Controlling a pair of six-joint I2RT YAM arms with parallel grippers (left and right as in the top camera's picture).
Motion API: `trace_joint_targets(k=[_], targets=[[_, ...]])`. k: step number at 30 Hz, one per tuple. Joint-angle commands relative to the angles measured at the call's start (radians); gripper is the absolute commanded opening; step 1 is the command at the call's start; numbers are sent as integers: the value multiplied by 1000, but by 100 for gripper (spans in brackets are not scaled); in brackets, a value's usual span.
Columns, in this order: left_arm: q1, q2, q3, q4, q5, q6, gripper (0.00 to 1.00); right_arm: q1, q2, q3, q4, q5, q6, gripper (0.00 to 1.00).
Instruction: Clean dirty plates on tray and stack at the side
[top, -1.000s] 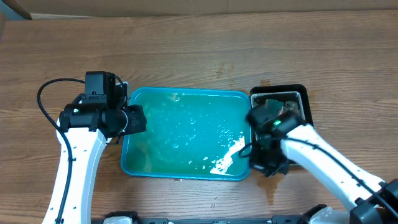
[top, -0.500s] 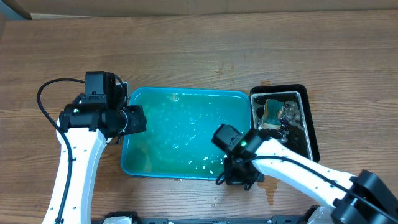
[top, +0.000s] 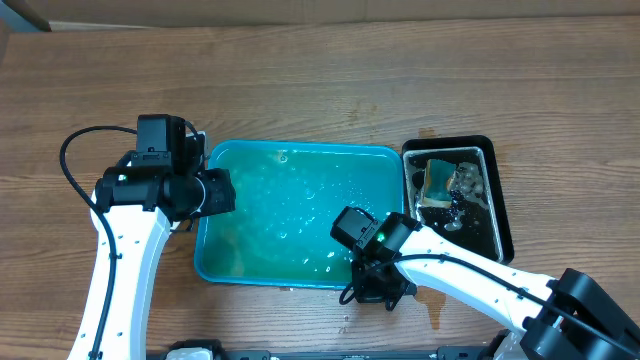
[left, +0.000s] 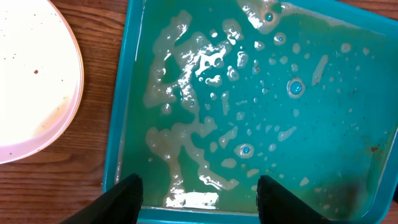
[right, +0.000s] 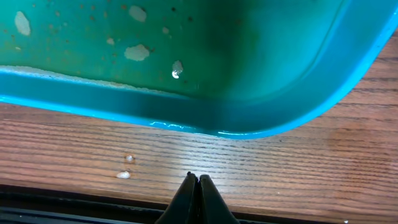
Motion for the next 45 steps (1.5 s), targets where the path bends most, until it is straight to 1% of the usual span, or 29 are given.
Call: trace_joint_targets(k=[1, 8, 22, 29, 40, 45], targets=[[-3, 1, 13, 0, 8, 16, 61, 5, 3, 14, 5, -5, -1, 4], [-3, 1, 13, 0, 8, 16, 60, 5, 3, 0, 16, -9, 0, 4], [-3, 1, 13, 0, 8, 16, 60, 5, 8, -81, 114, -26, 3, 4], [-3, 1, 13, 0, 8, 16, 60, 5, 69, -85, 139, -27, 16, 4], [-3, 1, 13, 0, 8, 16, 61, 2, 70, -81, 164, 17, 29, 4], [-3, 1, 13, -3, 8, 16, 60, -5, 70, -81, 163, 50, 59, 4]])
